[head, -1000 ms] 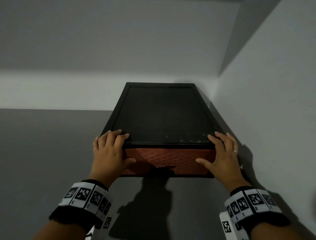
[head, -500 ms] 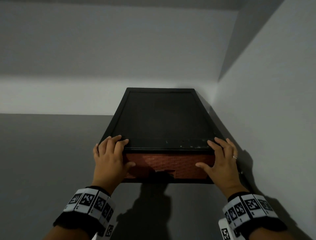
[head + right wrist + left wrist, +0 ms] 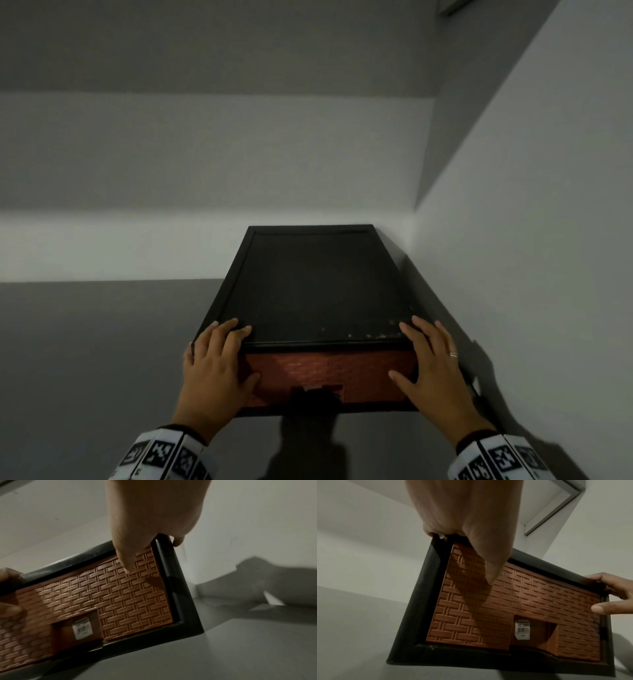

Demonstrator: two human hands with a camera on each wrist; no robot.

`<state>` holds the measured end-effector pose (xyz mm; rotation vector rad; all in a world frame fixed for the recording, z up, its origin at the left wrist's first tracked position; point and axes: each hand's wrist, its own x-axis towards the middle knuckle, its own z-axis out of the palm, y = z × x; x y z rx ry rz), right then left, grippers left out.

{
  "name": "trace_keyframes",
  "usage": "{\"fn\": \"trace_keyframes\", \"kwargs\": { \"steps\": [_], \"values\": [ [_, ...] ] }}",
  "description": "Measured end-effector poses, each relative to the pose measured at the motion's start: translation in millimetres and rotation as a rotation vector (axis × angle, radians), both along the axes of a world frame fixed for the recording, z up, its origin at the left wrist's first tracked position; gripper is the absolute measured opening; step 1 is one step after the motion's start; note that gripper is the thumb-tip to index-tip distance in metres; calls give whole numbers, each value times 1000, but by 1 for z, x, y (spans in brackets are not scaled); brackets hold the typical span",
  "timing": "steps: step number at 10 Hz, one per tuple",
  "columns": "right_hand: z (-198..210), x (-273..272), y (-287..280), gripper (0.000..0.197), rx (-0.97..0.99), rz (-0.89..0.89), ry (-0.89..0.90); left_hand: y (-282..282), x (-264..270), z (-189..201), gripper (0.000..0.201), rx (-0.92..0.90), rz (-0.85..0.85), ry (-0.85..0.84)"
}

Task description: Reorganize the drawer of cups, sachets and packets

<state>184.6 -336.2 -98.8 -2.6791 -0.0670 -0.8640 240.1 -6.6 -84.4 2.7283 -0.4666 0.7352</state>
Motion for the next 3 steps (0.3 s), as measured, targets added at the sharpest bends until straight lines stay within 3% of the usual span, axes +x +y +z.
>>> {"fn": "trace_keyframes", "kwargs": {
  "steps": [1,2,3],
  "values": [
    [-3,-5,-1,87,45,-20,45,2,-5,6,81,4,-23,61],
    [6,-10,1,94,117,50,148,4,-5,10,84,48,25,115],
    [4,-13,-2,93,38,32,264,-1,-12,25,87,57,83,250]
  ]
}}
